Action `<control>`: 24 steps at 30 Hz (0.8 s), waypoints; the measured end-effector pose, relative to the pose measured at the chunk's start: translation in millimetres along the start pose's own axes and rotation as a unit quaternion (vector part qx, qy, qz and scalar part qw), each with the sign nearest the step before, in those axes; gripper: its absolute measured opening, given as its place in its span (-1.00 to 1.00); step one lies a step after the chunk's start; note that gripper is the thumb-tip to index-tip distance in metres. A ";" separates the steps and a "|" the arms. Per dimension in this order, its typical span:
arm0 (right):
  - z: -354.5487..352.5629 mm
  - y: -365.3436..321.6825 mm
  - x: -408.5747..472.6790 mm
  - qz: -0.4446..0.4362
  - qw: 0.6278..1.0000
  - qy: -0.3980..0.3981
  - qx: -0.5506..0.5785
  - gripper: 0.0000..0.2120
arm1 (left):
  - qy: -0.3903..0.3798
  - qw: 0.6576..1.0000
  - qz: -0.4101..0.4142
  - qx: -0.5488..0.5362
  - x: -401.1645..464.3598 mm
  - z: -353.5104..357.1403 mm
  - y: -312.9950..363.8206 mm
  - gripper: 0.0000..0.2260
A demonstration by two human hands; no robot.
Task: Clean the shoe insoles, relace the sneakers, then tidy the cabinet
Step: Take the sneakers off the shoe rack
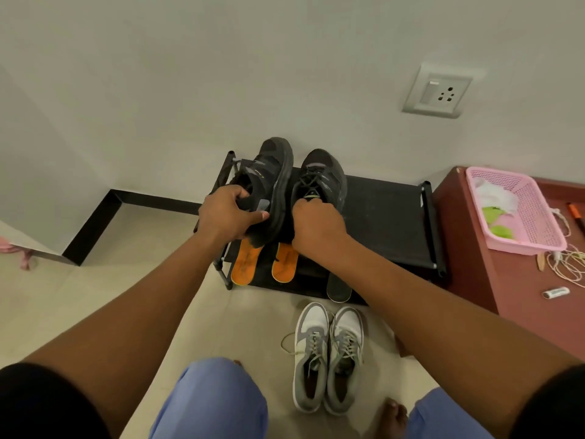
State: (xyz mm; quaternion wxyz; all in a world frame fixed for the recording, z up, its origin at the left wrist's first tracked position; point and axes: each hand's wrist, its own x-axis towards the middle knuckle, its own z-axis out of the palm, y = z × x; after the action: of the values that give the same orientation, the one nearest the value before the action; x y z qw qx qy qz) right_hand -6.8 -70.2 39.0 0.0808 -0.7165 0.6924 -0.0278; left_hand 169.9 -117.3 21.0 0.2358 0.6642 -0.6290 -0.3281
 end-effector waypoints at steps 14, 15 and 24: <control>-71.0 -61.7 -66.2 -0.078 0.986 0.127 0.069 -0.77 | 0.215 0.946 0.116 0.211 -114.5 -98.2 54.7 -0.75; -75.0 -75.7 -71.6 -0.092 0.985 0.126 0.072 -0.77 | 0.233 0.938 0.112 0.232 -125.9 -109.7 53.4 -0.74; -60.5 -187.7 -82.3 -0.198 0.977 0.017 0.081 -0.83 | 0.252 0.917 -0.055 0.304 -178.7 -185.5 -26.3 -0.56</control>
State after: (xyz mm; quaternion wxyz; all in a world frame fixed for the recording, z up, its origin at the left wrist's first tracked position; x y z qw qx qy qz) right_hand 166.1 12.4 133.5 0.1196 -0.8297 0.5337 -0.1120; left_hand 324.9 43.9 151.7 0.1544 0.7982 -0.5806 0.0446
